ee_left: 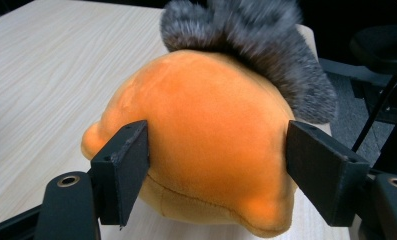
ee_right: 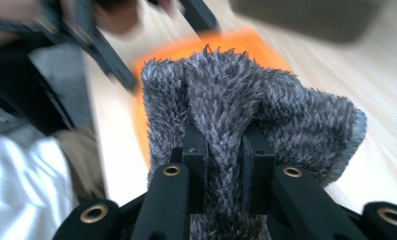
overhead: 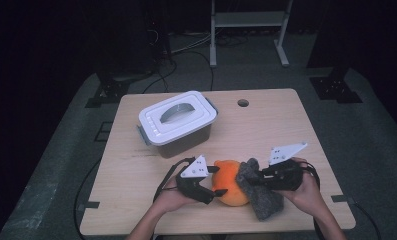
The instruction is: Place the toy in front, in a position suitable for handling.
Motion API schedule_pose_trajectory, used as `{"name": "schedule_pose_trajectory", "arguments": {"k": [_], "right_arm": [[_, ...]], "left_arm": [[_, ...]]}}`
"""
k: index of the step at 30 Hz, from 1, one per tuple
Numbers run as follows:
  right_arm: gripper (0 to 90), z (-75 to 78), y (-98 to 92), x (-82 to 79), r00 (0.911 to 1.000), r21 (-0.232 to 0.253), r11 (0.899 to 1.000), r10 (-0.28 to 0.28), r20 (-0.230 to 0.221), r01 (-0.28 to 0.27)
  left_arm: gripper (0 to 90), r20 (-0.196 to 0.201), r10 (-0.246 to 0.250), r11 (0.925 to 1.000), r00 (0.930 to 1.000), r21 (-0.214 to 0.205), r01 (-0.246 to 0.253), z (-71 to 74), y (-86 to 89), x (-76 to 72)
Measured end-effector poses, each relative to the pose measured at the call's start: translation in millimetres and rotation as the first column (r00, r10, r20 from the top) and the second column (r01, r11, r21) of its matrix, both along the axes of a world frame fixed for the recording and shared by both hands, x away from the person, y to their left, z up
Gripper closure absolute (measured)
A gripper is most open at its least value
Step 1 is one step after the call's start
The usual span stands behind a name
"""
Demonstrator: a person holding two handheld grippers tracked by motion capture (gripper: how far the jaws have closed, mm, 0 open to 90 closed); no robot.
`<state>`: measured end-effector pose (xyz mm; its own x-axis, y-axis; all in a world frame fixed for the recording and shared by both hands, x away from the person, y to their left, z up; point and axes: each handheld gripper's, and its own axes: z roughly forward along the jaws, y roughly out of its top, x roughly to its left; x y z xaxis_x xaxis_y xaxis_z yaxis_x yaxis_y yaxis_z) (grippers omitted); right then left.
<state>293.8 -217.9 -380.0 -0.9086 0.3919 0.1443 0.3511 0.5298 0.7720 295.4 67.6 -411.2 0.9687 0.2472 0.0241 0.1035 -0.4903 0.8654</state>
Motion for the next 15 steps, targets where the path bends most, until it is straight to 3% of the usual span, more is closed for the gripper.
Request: {"name": "schedule_pose_trajectory", "arguments": {"k": [5,7,12,15], "right_arm": [[76.0,11.4,13.2,-4.3,0.999,-0.011,1.0,0.024,0.039,-0.023],[76.0,6.3,14.5,-2.8,0.9994,-0.032,0.999,0.024,0.026,-0.023],[76.0,-5.9,8.8,-0.3,0.9989,-0.016,0.999,0.037,-0.028,-0.037],[76.0,-8.7,8.7,-1.1,0.9972,-0.028,0.998,0.056,-0.049,-0.057]], "left_arm": [[26.3,0.034,-0.016,0.9997,0.9993,0.018,0.016,1.3,-5.3,-7.0],[26.1,0.036,-0.014,0.9997,0.9993,0.02,0.013,1.6,-4.7,-6.6],[20.1,0.048,0.007,1.0,0.9988,-0.002,-0.007,5.7,-4.5,-5.5],[24.5,0.043,-0.006,0.9999,0.9991,0.011,0.006,3.7,-6.1,-5.7]]}}
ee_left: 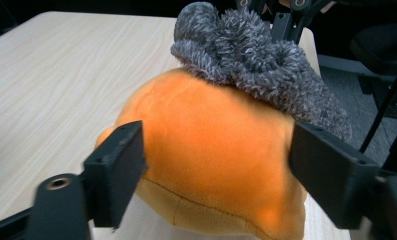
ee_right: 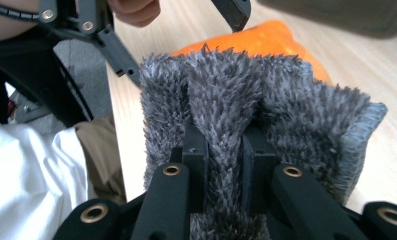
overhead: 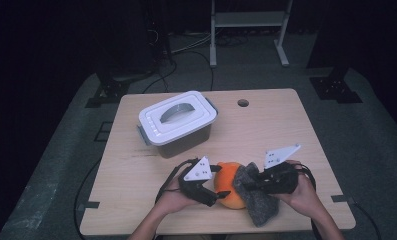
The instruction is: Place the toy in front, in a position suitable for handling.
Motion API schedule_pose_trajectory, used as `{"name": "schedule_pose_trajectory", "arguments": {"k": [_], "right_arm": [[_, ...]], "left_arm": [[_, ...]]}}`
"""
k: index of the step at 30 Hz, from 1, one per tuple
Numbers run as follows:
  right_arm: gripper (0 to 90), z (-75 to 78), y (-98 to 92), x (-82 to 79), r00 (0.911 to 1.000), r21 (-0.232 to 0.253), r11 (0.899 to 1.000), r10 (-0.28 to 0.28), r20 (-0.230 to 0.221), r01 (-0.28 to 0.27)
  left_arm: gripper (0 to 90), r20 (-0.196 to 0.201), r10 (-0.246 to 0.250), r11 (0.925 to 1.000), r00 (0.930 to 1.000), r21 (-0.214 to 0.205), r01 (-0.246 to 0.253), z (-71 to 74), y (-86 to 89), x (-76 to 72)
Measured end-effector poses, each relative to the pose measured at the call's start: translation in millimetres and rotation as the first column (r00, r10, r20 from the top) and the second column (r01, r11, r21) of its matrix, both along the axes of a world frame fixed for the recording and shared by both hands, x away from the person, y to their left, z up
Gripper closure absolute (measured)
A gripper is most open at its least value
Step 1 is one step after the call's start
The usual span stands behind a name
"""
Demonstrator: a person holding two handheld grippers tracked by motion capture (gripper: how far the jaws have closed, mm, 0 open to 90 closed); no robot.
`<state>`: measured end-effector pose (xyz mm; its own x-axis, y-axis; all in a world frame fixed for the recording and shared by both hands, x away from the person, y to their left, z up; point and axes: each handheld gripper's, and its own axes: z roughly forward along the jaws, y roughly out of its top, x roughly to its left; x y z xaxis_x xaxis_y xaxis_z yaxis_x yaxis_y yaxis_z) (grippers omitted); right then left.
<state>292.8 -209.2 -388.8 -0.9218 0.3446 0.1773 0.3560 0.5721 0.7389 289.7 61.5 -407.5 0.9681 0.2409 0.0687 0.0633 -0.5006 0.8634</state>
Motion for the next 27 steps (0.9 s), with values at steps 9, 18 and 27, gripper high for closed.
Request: {"name": "schedule_pose_trajectory", "arguments": {"k": [9,18,27], "right_arm": [[76.5,21.8,-2.9,-9.7,0.9985,-0.011,1.0,0.004,0.054,-0.003],[76.4,21.1,16.2,-12.0,0.9969,-0.038,0.999,0.023,0.076,-0.02],[76.4,21.1,2.4,-12.0,0.9979,-0.035,0.999,0.007,0.064,-0.005]], "left_arm": [[26.5,0.01,-0.024,0.9994,0.9997,-0.024,0.024,-1.0,-8.2,-5.6],[23.5,0.042,-0.03,0.9995,0.9987,0.007,0.03,-1.9,-13.4,-11.0],[24.3,0.038,-0.052,0.9987,0.9979,0.006,0.052,-3.0,-13.3,-10.8]]}}
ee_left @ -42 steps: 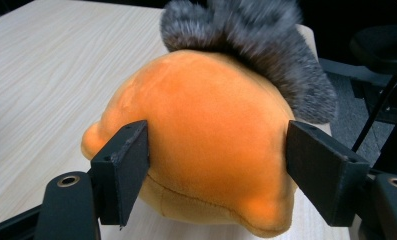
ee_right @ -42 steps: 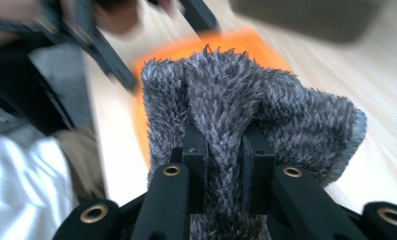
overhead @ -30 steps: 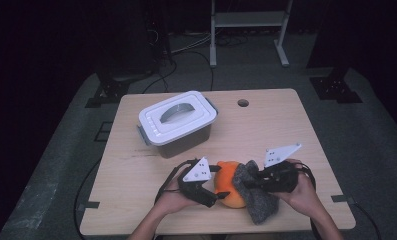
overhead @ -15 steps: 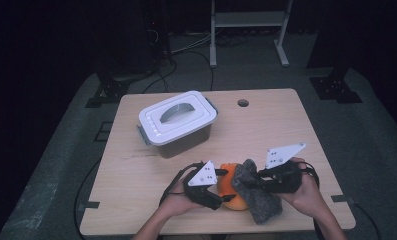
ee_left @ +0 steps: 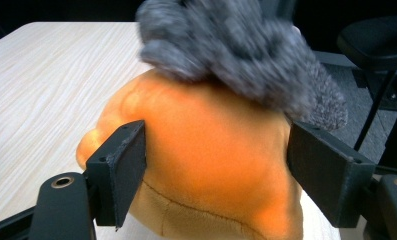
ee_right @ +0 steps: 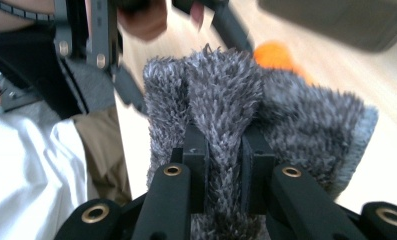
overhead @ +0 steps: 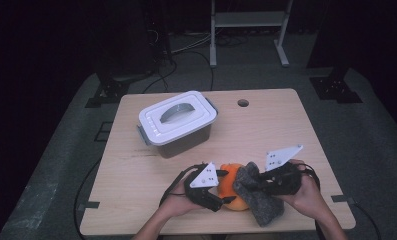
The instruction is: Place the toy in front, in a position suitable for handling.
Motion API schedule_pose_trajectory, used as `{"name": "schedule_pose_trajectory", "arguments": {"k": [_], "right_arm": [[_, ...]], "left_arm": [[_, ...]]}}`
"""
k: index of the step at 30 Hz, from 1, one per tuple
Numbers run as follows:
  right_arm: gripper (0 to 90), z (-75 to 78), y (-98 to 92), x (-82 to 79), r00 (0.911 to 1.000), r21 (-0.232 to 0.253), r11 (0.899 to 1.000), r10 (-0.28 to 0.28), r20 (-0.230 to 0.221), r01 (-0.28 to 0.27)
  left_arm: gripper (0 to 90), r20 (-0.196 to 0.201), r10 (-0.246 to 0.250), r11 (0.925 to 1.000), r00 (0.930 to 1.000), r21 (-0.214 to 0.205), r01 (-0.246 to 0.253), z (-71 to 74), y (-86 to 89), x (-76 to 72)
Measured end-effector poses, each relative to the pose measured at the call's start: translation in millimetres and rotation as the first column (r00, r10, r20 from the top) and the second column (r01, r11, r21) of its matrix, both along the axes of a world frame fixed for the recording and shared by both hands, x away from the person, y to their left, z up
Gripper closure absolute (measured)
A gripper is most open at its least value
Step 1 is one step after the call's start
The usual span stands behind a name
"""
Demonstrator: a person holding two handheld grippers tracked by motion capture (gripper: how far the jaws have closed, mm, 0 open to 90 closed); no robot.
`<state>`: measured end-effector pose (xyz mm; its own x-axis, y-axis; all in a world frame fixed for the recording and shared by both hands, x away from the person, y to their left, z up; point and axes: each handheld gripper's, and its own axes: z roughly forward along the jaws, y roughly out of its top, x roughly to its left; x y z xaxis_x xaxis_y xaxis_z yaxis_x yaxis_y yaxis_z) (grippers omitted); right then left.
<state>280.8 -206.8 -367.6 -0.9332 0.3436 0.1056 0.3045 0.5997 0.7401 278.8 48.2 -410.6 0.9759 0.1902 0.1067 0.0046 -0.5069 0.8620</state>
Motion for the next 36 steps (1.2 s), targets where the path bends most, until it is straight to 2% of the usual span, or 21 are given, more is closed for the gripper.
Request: {"name": "schedule_pose_trajectory", "arguments": {"k": [2,4,9,13,16,19,23,25,27,29,31,33,35,36], "right_arm": [[76.4,5.4,0.1,0.3,0.9997,0.034,0.999,-0.01,0.021,0.009],[76.3,7.6,1.5,1.3,0.9992,0.04,0.999,-0.023,0.034,0.021],[76.2,-1.8,-0.7,6.3,0.9991,-0.03,0.999,-0.041,0.008,0.041],[76.2,-4.5,-9.0,10.7,0.9973,-0.009,0.997,-0.073,0.002,0.073],[76.2,-13.2,-8.1,13.5,0.9976,0.002,0.998,-0.061,-0.032,0.061],[76.3,-17.8,-6.9,14.3,0.9971,0.016,0.999,-0.038,-0.066,0.039],[76.3,-18.9,-6.1,13.4,0.9971,0.002,1.0,-0.016,-0.075,0.016],[76.3,-17.2,-6.9,13.0,0.9967,-0.017,1.0,-0.017,-0.08,0.016],[76.6,-11.8,-7.3,10.6,0.9979,-0.033,0.999,-0.02,-0.062,0.018],[76.8,-3.2,-7.0,6.6,0.9993,-0.031,0.999,-0.023,-0.029,0.022],[77.0,6.2,-5.4,2.6,0.9998,0.006,1.0,-0.017,0.003,0.017],[77.0,14.0,-0.2,-1.2,0.9995,0.022,1.0,-0.01,0.029,0.01],[76.9,16.1,8.0,-3.7,0.999,0.013,1.0,0.001,0.046,-0.002],[77.0,14.4,12.1,-4.3,0.999,-0.006,1.0,0.009,0.045,-0.008]], "left_arm": [[24.6,0.009,-0.017,0.9998,0.9998,0.004,0.017,-0.5,-1.0,-2.0],[24.5,0.025,-0.026,0.9996,0.9994,0.015,0.026,-0.6,-1.6,-3.7],[24.6,0.009,-0.02,0.9994,0.9998,0.028,0.019,-2.6,3.7,0.2],[24.4,-0.002,-0.013,0.9995,0.9999,0.03,0.013,-2.0,6.2,2.5],[19.7,0.0,0.015,0.9996,0.9999,0.024,-0.015,1.7,7.4,4.2],[12.6,-0.007,0.065,0.9978,0.9978,-0.009,-0.065,4.5,8.4,6.0],[13.4,-0.051,0.062,0.998,0.9968,-0.007,-0.063,1.1,8.9,8.8],[16.9,-0.05,0.05,0.9986,0.9975,-0.016,-0.051,0.8,7.5,6.8],[18.1,-0.044,0.043,0.999,0.9981,-0.008,-0.043,0.9,4.4,4.3],[18.1,-0.041,0.033,0.9993,0.9986,-0.018,-0.033,1.2,1.8,2.2],[18.1,-0.032,0.017,0.9996,0.9993,-0.022,-0.018,2.7,-1.3,-0.7],[18.1,-0.017,-0.005,0.9998,0.9999,-0.021,0.004,4.0,-5.3,-5.0],[18.0,0.007,-0.012,0.9999,0.9999,-0.005,0.012,5.2,-7.9,-8.4],[18.0,0.013,-0.013,0.9999,0.9998,0.004,0.013,5.1,-8.4,-9.1]]}}
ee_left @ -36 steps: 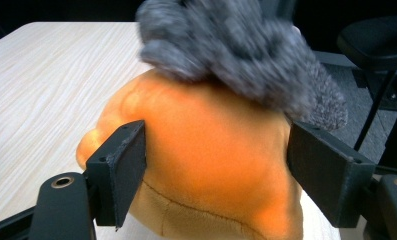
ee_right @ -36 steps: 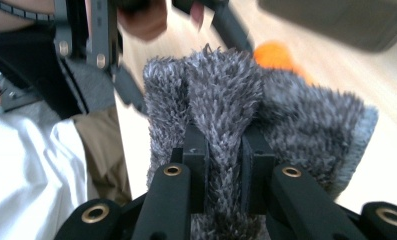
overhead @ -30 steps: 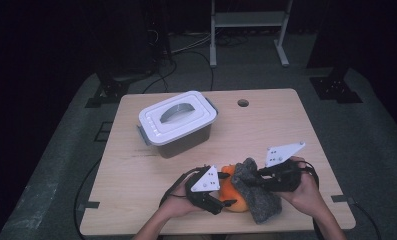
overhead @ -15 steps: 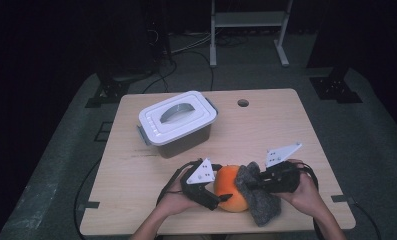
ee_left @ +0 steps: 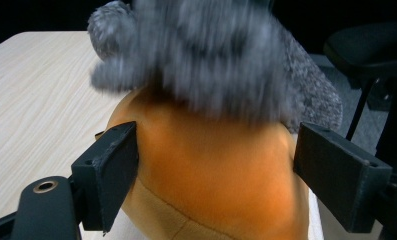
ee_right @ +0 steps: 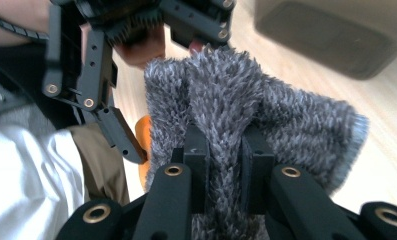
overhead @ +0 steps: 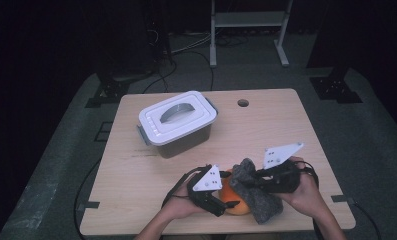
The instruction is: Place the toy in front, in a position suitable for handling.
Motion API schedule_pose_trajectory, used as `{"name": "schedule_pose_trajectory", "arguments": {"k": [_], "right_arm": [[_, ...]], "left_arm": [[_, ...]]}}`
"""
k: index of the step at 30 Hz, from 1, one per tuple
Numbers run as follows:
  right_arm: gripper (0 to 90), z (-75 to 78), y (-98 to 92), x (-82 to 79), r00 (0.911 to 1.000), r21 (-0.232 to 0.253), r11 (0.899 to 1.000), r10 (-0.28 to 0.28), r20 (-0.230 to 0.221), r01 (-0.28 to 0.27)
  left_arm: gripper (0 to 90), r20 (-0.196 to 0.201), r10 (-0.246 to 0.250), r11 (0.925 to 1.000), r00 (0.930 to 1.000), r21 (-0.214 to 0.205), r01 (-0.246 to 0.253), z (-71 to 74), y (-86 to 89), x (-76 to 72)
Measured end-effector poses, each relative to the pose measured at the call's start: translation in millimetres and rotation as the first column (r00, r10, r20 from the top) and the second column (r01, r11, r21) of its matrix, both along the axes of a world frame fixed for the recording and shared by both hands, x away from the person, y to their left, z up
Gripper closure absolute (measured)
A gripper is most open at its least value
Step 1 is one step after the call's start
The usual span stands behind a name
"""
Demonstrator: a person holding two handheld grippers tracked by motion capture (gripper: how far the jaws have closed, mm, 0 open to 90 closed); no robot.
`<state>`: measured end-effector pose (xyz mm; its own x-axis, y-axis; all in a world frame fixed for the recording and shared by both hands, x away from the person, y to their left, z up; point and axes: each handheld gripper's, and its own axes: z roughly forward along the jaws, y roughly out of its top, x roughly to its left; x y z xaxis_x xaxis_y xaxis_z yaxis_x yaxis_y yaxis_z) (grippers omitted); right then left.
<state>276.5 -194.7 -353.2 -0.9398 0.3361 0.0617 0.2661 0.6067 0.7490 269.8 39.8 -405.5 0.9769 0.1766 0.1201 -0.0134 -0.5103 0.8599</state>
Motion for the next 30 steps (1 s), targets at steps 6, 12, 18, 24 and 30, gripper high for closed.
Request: {"name": "schedule_pose_trajectory", "arguments": {"k": [6,12,18,24,30], "right_arm": [[77.1,-11.8,-3.3,4.3,0.9988,-0.019,1.0,0.004,-0.049,-0.005],[77.1,-12.8,-19.6,9.7,0.9976,0.037,0.999,-0.032,-0.061,0.034],[77.1,-22.1,-14.4,13.6,0.9949,0.032,0.999,-0.021,-0.098,0.024],[77.2,-21.1,-4.8,8.6,0.9914,0.0,0.999,0.041,-0.125,-0.041],[77.5,-9.8,-3.8,5.4,0.9995,0.051,0.999,-0.002,-0.031,0.004]], "left_arm": [[19.1,-0.012,0.007,0.9999,0.9999,0.008,-0.007,-3.0,4.9,3.4],[19.1,-0.017,0.01,0.9999,0.9998,0.007,-0.01,-4.1,7.4,5.8],[14.5,-0.014,0.052,0.9984,0.9985,-0.021,-0.052,2.6,10.0,8.4],[17.0,-0.056,0.047,0.9989,0.9973,0.003,-0.047,-2.9,8.3,9.9],[19.0,-0.035,0.012,0.9999,0.9993,0.009,-0.012,-2.3,7.0,7.0]]}}
